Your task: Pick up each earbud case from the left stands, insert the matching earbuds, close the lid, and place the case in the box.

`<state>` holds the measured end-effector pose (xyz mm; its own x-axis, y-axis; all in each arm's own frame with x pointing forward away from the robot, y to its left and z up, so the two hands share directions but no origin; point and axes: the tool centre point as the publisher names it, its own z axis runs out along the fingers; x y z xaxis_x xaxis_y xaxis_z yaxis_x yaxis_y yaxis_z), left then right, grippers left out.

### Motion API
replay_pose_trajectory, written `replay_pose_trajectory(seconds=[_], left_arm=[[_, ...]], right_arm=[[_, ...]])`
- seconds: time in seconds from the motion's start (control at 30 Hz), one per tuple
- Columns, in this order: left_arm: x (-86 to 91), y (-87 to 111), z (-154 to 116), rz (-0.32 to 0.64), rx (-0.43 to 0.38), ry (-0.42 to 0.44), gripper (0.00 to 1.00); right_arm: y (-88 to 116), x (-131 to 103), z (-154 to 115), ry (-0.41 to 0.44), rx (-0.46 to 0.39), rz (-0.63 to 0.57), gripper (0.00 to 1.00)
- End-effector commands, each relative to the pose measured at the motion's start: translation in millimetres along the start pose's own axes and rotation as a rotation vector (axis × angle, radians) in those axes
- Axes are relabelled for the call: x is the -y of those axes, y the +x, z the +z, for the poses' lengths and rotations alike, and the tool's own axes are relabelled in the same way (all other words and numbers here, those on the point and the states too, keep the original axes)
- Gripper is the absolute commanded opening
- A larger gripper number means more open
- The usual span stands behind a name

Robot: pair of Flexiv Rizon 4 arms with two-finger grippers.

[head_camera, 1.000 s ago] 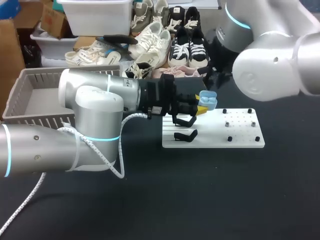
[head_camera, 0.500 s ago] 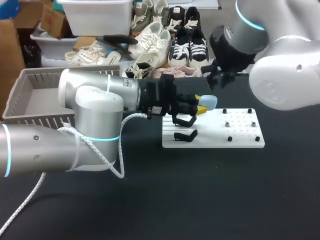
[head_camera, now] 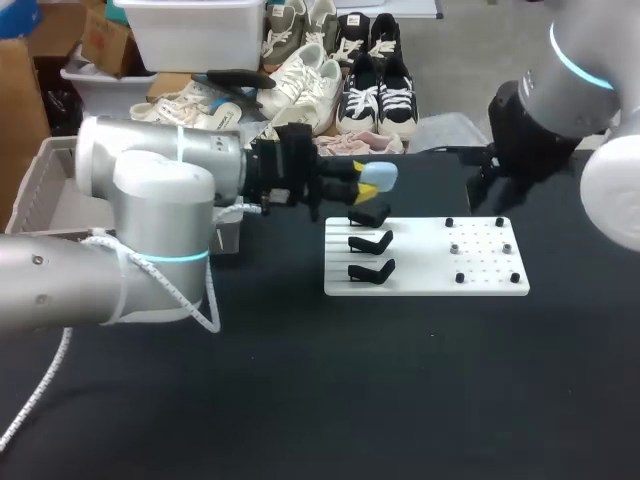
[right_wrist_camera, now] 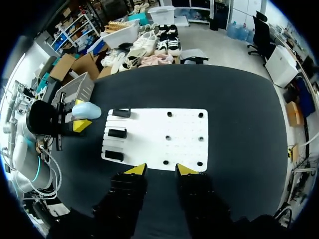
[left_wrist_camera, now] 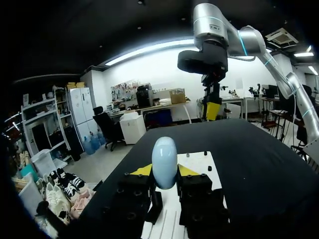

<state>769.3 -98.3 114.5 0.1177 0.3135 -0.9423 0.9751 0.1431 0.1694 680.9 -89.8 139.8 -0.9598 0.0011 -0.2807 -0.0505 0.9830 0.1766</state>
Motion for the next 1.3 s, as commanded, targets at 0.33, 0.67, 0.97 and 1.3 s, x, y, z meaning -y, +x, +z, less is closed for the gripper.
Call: replay_pose_trajectory(seconds=[0.33, 0.67, 0.97, 1.3], left_arm=[[-47.1, 14.6, -120.8, 0.027, -0.105, -0.149, 0.0], [-83.8, 65.7, -184.4, -0.054, -0.189, -0.253, 0.0], [-88.3, 127.6, -203.1, -0.209, -0.237, -0.23, 0.0], [-89.4, 142.9, -207.2, -0.249, -0.231, -0.218, 1.0]], right_arm=[[8.3, -3.4, -8.1, 0.045, 0.072, 0.065, 0.35], [6.9, -10.4, -13.4, 0.087, 0.071, 0.118, 0.35], [6.2, -22.4, -14.1, 0.111, 0.073, 0.145, 0.35], [10.8, -28.5, -16.8, 0.121, 0.077, 0.151, 0.36]])
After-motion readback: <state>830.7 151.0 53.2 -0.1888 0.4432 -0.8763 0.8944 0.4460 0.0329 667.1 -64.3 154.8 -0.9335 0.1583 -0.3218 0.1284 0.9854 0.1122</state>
